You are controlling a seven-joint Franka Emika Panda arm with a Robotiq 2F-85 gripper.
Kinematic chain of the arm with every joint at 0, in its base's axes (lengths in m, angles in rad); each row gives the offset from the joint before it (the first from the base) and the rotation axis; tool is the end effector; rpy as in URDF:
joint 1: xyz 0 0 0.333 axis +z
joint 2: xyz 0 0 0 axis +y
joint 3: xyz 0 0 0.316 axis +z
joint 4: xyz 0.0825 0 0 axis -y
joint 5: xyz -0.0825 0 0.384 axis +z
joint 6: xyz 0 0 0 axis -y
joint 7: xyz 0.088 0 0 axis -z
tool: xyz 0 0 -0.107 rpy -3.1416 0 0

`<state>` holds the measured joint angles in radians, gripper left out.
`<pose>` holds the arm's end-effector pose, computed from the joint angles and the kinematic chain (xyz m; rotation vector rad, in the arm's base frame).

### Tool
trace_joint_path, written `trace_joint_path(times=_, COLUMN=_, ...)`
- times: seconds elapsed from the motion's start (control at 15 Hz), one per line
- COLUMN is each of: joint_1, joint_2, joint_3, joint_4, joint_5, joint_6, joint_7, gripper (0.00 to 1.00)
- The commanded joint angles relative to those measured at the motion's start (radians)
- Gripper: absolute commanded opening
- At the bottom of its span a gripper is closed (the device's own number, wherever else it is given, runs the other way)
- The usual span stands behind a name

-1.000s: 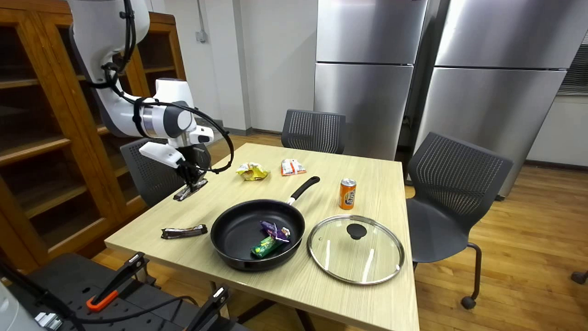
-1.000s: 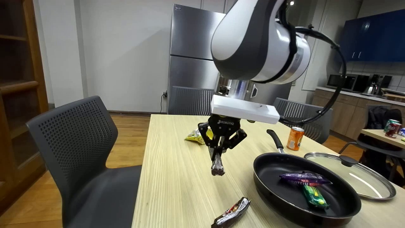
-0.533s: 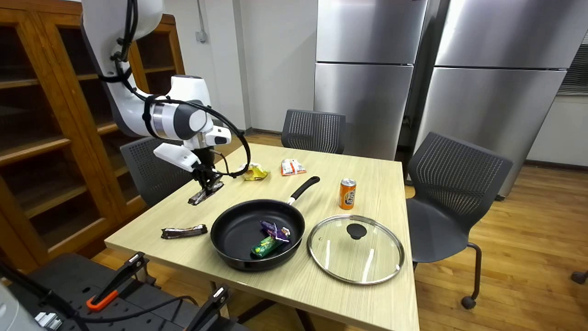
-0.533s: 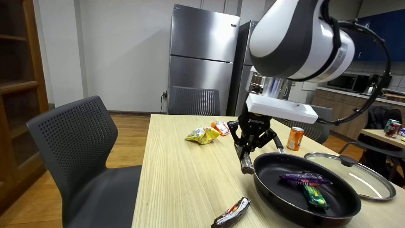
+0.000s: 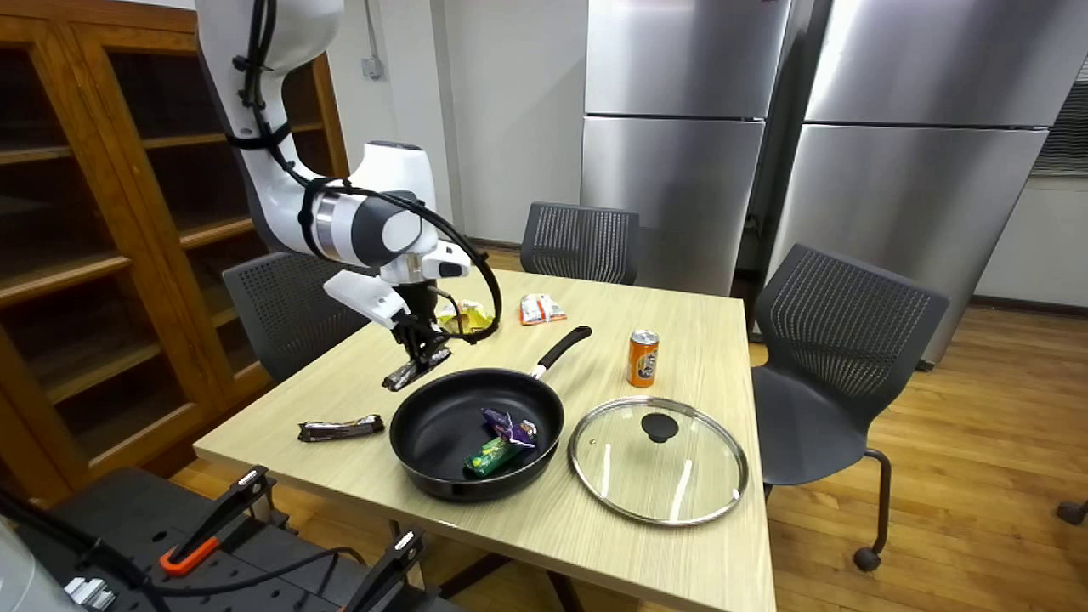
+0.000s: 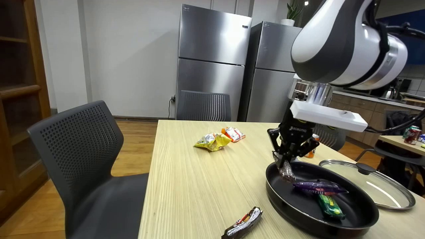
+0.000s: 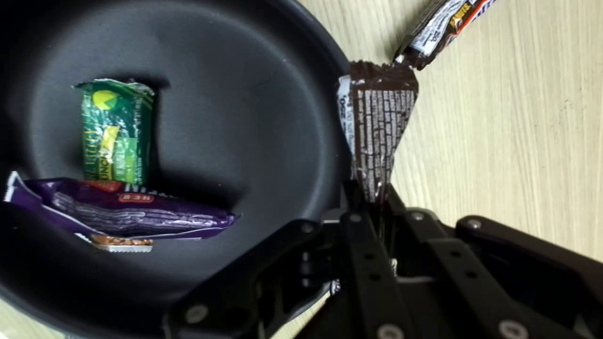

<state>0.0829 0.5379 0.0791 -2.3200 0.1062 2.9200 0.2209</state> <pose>0.5077 0.0794 0.1157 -3.0519 0.2665 -0.0734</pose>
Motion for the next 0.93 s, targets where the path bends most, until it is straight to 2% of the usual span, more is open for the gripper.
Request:
trace_joint_path(times=0.0, joint_1=-0.054, joint_2=-0.03, joint_3=0.01, joint_4=-0.019, joint_5=0.04, joint_6=-0.02, joint_7=-0.038, gripper=0.03)
trace_joint_path(times=0.2, joint_1=-0.095, joint_2=-0.012, joint_3=0.011, joint_4=0.002, joint_5=0.059, joint_6=-0.038, joint_7=-0.046, gripper=0.03)
trace_joint_path(times=0.47, joint_1=-0.098, joint_2=0.019, joint_3=-0.03, joint_4=0.037, joint_5=0.06, joint_6=-0.053, joint_7=-0.019, gripper=0.03)
trace_joint_path(times=0.87, joint_1=-0.131, joint_2=0.099, joint_3=-0.019, joint_4=0.138, joint_5=0.089, joint_6=-0.058, joint_7=-0.028, gripper=0.03)
